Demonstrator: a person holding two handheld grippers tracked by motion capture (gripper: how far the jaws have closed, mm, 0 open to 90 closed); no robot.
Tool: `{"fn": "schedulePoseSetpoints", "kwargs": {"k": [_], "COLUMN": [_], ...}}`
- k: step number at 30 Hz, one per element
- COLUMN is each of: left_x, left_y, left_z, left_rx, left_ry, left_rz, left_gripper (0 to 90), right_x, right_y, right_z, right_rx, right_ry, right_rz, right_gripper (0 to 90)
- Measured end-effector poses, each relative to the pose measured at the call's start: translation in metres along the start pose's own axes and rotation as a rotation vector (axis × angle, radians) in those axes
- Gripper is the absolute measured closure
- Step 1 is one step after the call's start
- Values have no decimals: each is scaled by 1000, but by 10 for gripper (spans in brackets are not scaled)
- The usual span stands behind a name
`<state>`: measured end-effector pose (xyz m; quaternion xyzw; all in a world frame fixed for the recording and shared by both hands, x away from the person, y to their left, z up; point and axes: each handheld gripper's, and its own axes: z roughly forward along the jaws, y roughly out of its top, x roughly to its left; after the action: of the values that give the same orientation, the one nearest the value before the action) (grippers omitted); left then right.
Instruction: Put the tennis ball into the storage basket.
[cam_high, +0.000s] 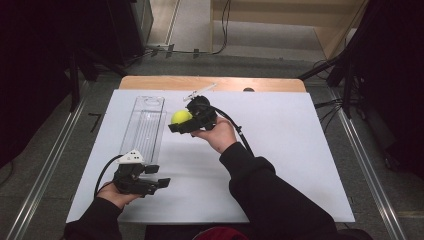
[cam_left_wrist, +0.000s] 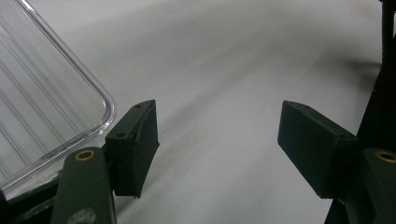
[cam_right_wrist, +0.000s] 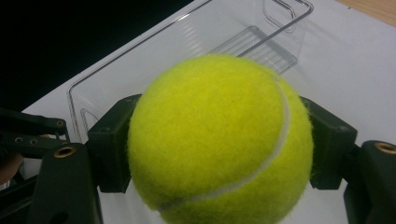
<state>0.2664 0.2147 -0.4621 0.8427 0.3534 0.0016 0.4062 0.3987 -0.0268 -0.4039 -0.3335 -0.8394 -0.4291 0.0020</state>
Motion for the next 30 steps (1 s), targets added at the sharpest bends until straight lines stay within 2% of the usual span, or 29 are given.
{"fn": "schedulePoseSetpoints", "kwargs": {"k": [30], "left_x": [2], "left_y": [0], "left_z": [-1], "left_rx": [-4], "left_ry": [-4], "left_rz": [1], "left_gripper": [296], "right_x": [12], "right_y": [28], "right_z": [21], "right_rx": [-5], "right_ry": [10], "right_rz": [-15], "right_gripper": [235]}}
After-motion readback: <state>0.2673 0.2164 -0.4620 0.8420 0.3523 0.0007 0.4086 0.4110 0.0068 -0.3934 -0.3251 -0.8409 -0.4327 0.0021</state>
